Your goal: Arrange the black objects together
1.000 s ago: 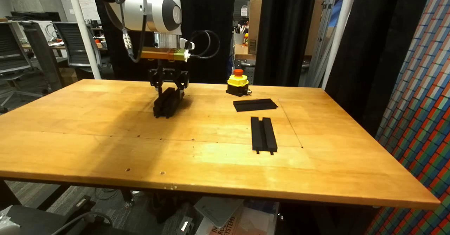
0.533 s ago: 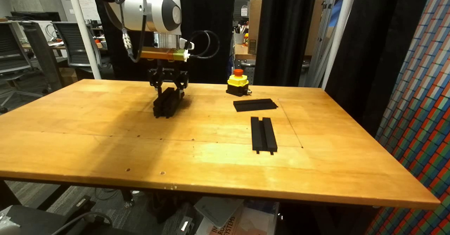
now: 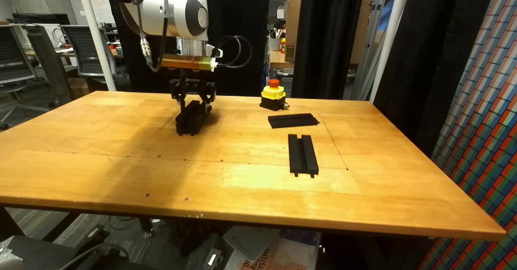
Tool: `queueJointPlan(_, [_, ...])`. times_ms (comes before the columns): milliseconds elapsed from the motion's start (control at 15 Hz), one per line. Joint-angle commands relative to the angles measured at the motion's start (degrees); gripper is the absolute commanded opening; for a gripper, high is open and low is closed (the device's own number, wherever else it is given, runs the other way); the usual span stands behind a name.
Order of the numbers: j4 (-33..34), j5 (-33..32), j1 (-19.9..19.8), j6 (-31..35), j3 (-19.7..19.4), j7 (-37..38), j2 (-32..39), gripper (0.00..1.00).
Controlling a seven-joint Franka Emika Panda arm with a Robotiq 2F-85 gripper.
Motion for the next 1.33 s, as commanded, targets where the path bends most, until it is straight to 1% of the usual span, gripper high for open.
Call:
queueJointPlan(0, [-0.64, 2.12, -0.40, 0.07, 0.55, -0.12, -0.66, 0.46])
queueJointPlan(67, [-0.66, 2.11, -0.37, 0.08, 0.52, -0.19, -0.64, 0.46])
queueJointPlan(133, [-0.70, 2.30, -0.36, 0.01, 0.48, -0.05, -0.65, 0.83])
queueJointPlan(200, [-0.73, 2.44, -0.37, -0.06, 0.47, -0.03, -0.67, 0.94])
queueJointPlan(267, [-0.90, 2.59, -0.39, -0.04, 0.46, -0.02, -0.71, 0.99])
queueJointPlan(333, [-1.14, 2.69, -0.40, 0.04, 0.45, -0.02, -0.84, 1.00])
queueJointPlan(667, [-3.01, 1.90, -0.23, 0.40, -0.06, 0.48, -2.99, 1.00])
queueJointPlan(1000, [-7.63, 2.29, -1.48, 0.62, -0.66, -0.19, -10.27, 1.00])
queueJointPlan(1267, [-12.15, 3.95, -4.27, 1.09, -2.64, 1.11, -17.07, 1.00])
